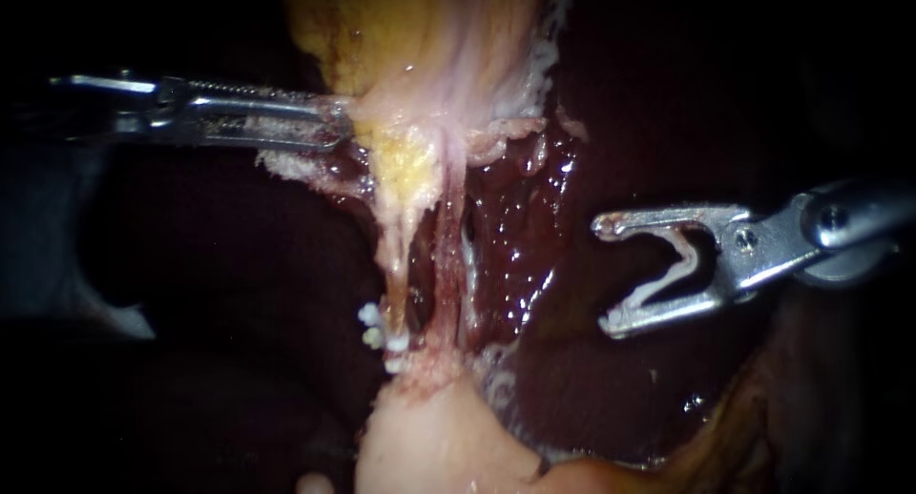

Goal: Clipping third clip left tube

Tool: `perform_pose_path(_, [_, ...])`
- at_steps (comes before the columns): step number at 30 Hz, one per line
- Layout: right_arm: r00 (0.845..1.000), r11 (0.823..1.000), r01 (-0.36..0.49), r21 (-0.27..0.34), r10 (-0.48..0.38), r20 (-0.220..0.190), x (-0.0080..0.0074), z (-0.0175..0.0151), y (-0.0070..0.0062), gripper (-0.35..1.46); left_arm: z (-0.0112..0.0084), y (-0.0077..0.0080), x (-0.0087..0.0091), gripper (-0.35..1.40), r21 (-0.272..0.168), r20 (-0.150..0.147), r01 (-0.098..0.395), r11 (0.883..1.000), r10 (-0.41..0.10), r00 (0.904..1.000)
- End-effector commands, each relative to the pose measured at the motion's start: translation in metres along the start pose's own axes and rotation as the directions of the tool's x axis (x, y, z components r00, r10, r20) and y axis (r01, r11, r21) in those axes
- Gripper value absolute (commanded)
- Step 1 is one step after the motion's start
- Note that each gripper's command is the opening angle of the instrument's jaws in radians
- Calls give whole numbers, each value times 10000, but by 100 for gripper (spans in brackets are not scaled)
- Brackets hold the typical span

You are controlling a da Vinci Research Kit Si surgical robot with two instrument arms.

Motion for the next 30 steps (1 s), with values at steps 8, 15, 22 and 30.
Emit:
perform_pose_path(8, [10000, 10000, 0, -1, 0, 0, 0, 1, 0, 50, -42, 17, 27, -35, -73, 24, 197, 9998, -197, 9998])
perform_pose_path(15, [10000, 10000, -13, -21, 13, 3, 4, 5, -2, 50, -76, 32, 42, -35, 464, -238, 587, 9972, -576, 9981])
perform_pose_path(22, [9991, 9991, -301, 302, 310, -287, 30, 36, -10, 50, -78, 33, 40, -35, 595, -304, 729, 9956, -712, 9970])
perform_pose_path(30, [9880, 9920, -1214, 333, 1240, -925, 63, 90, -10, 50, -77, 34, 38, -35, 620, -316, 840, 9945, -822, 9961])
